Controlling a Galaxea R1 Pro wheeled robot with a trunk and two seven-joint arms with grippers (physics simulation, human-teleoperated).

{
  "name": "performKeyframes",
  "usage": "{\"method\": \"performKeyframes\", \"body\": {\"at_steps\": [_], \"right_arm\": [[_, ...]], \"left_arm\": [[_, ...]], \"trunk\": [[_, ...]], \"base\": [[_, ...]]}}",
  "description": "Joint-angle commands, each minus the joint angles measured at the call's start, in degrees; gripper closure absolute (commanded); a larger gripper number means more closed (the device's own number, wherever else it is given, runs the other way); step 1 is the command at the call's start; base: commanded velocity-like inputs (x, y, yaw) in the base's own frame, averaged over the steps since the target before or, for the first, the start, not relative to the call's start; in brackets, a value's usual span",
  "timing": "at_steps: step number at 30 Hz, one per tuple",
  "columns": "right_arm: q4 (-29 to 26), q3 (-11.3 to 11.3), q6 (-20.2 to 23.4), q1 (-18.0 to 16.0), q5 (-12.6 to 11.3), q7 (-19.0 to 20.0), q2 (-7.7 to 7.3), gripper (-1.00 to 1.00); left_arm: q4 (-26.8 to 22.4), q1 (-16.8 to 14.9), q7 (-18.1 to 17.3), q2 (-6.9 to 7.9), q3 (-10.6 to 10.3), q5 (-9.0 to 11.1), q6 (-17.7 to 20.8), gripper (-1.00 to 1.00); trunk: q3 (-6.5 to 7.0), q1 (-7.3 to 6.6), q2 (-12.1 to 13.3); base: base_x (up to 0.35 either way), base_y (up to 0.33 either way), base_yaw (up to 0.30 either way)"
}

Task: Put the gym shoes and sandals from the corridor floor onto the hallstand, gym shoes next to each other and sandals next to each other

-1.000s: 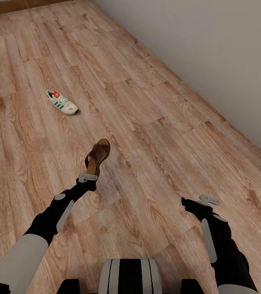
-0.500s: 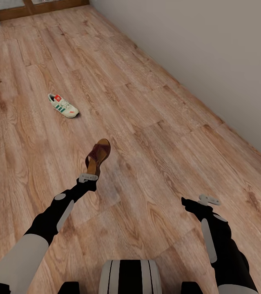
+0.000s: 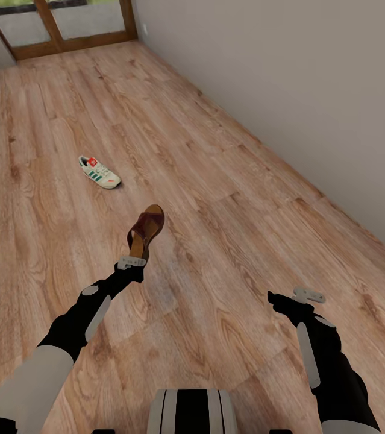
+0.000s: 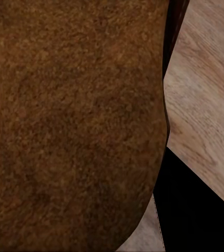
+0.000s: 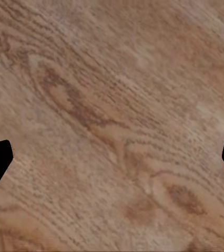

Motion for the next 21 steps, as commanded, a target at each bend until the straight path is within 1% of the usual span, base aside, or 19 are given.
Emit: {"method": "performKeyframes", "body": {"at_steps": [1,21], "right_arm": [[-0.08,-0.03,0.25,-0.02,-0.51,-0.37,0.03,-1.0],[-0.16,-0.03,0.25,-0.02,-0.51,-0.37,0.03,-1.0]], "left_arm": [[-0.06,-0.01,0.02,0.04,-0.14,0.5,0.4,1.0],[-0.08,-0.01,0.02,0.01,-0.14,0.51,0.4,1.0]], "trunk": [[0.29,-0.03,0.0],[6.6,-0.55,0.27]], "base": [[0.0,0.0,0.0],[0.0,0.0,0.0]]}}
